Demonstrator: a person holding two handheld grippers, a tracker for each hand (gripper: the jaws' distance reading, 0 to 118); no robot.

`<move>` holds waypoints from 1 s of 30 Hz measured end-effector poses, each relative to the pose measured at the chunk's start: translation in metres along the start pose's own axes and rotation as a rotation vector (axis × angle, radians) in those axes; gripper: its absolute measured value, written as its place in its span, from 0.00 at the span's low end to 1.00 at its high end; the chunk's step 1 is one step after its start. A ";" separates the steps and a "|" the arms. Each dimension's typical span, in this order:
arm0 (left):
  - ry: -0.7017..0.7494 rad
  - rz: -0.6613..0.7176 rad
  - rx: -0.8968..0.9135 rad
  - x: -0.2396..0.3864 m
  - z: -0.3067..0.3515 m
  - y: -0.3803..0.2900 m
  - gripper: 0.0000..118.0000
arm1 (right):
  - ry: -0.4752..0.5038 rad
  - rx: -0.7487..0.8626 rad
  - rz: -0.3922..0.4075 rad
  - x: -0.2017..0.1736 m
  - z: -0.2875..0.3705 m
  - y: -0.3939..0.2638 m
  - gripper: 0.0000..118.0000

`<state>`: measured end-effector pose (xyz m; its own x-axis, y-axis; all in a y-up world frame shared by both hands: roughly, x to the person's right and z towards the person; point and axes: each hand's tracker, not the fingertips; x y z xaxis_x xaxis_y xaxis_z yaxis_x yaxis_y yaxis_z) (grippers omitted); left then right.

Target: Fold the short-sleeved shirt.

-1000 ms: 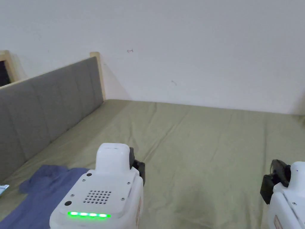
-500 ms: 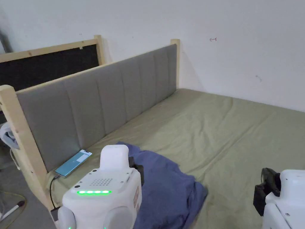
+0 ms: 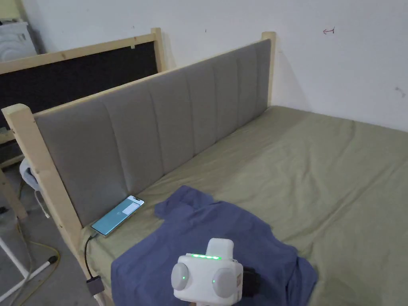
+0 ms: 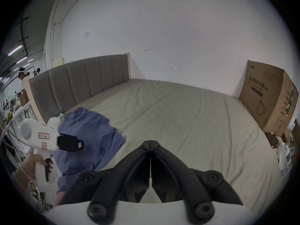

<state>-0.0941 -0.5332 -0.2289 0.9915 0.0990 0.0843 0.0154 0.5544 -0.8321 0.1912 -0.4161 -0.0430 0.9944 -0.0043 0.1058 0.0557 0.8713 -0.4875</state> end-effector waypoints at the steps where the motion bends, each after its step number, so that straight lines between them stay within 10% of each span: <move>1: 0.004 -0.011 -0.074 0.005 -0.012 -0.003 0.88 | 0.006 -0.014 -0.006 0.001 -0.005 -0.002 0.01; 4: 0.072 -0.145 -0.093 0.020 -0.024 -0.008 0.81 | 0.008 -0.048 -0.019 0.005 -0.015 -0.005 0.01; 9: 0.075 -0.109 -0.115 0.017 0.000 -0.003 0.21 | 0.017 -0.092 -0.092 0.014 -0.023 -0.012 0.01; 12: 0.109 -0.081 -0.103 0.006 0.014 0.000 0.04 | 0.021 -0.098 -0.115 0.020 -0.021 -0.015 0.01; 25: -0.232 0.107 -0.027 0.012 0.063 0.038 0.04 | -0.051 -0.076 -0.216 0.064 0.000 -0.015 0.01; 30: -0.338 -0.067 0.032 0.106 0.096 0.060 0.04 | -0.102 -0.034 -0.285 0.092 0.020 -0.009 0.01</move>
<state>-0.0007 -0.4104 -0.2171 0.8894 0.3269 0.3195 0.0697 0.5938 -0.8016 0.2807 -0.4148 -0.0112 0.9241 -0.1959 0.3282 0.3362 0.8249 -0.4545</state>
